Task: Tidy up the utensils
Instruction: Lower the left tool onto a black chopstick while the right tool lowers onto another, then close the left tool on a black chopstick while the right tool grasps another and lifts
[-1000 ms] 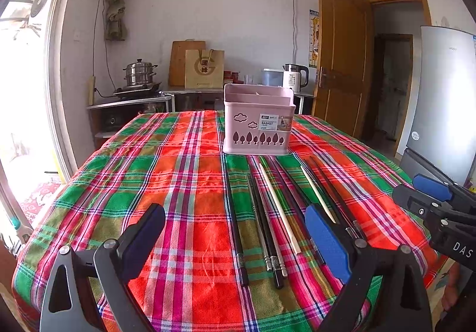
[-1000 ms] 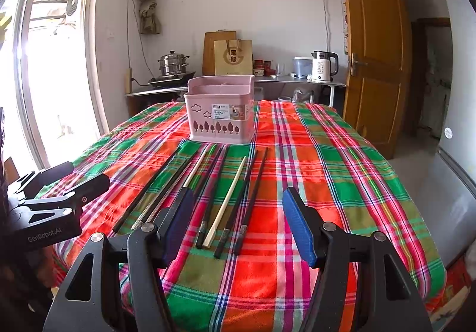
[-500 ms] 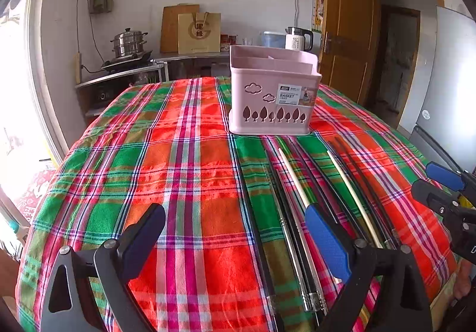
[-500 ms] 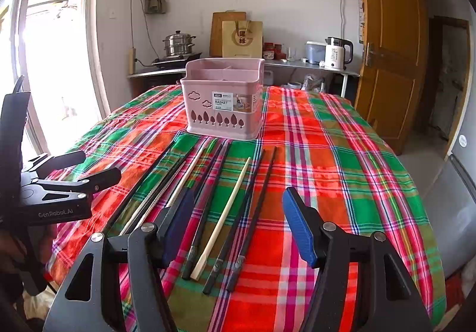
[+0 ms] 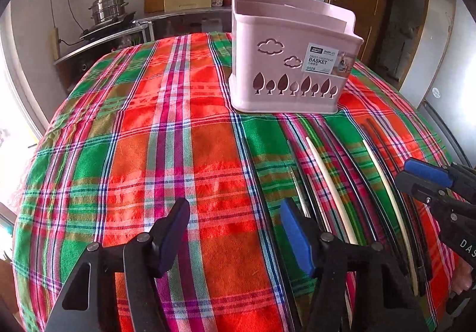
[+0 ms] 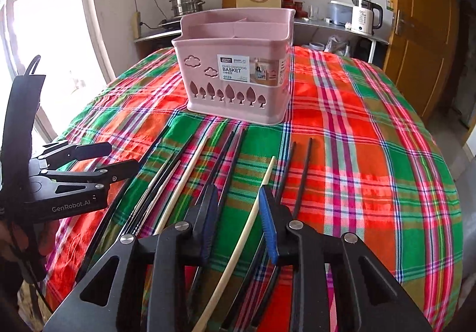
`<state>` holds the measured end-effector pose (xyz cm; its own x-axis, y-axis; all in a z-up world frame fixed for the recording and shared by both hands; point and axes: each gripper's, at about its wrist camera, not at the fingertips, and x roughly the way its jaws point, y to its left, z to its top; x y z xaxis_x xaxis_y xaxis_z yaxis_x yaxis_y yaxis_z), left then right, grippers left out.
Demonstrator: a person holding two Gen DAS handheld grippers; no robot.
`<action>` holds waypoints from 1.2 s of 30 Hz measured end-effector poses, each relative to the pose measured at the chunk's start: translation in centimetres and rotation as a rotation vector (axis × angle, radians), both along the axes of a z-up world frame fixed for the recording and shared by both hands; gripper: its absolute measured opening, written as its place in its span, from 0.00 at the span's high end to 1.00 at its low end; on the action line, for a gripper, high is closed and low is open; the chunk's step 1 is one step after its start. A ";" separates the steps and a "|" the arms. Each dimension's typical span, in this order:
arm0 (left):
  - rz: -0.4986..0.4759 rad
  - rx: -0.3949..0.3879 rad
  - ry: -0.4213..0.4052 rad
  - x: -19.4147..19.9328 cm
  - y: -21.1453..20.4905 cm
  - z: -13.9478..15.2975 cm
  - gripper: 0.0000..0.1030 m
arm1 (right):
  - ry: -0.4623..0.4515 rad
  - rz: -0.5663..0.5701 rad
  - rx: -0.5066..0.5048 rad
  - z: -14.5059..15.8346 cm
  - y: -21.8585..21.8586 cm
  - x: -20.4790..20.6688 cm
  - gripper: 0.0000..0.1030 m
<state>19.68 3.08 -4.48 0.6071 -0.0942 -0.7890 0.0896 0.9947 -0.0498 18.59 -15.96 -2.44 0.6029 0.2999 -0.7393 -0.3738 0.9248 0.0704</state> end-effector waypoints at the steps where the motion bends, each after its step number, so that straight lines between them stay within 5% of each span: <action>1: -0.002 -0.012 0.012 0.3 0.1 -0.2 0.41 | 0.016 0.001 -0.001 -0.2 0.1 0.5 0.77; 7: -0.004 0.016 0.033 1.3 -0.2 -0.6 0.48 | 0.079 0.009 -0.010 -1.3 0.5 2.2 0.85; 24: -0.034 0.053 0.032 2.2 -1.3 -0.5 0.57 | 0.113 0.029 -0.029 -2.3 2.0 4.0 0.85; 27: -0.044 0.057 0.036 2.2 -1.6 -0.4 0.64 | 0.116 0.030 -0.040 -2.3 2.3 4.3 0.85; 32: -0.073 0.061 0.049 2.3 -2.6 -0.2 0.91 | 0.128 0.026 -0.043 -2.2 2.6 4.7 0.92; 36: -0.072 0.031 0.059 2.6 -2.3 -0.1 0.92 | 0.128 0.024 -0.021 -1.8 2.2 4.6 0.92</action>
<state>22.25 0.74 -4.60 0.5520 -0.1107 -0.8265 0.1591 0.9869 -0.0260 23.18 -13.76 -4.29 0.4963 0.2967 -0.8159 -0.3851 0.9175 0.0994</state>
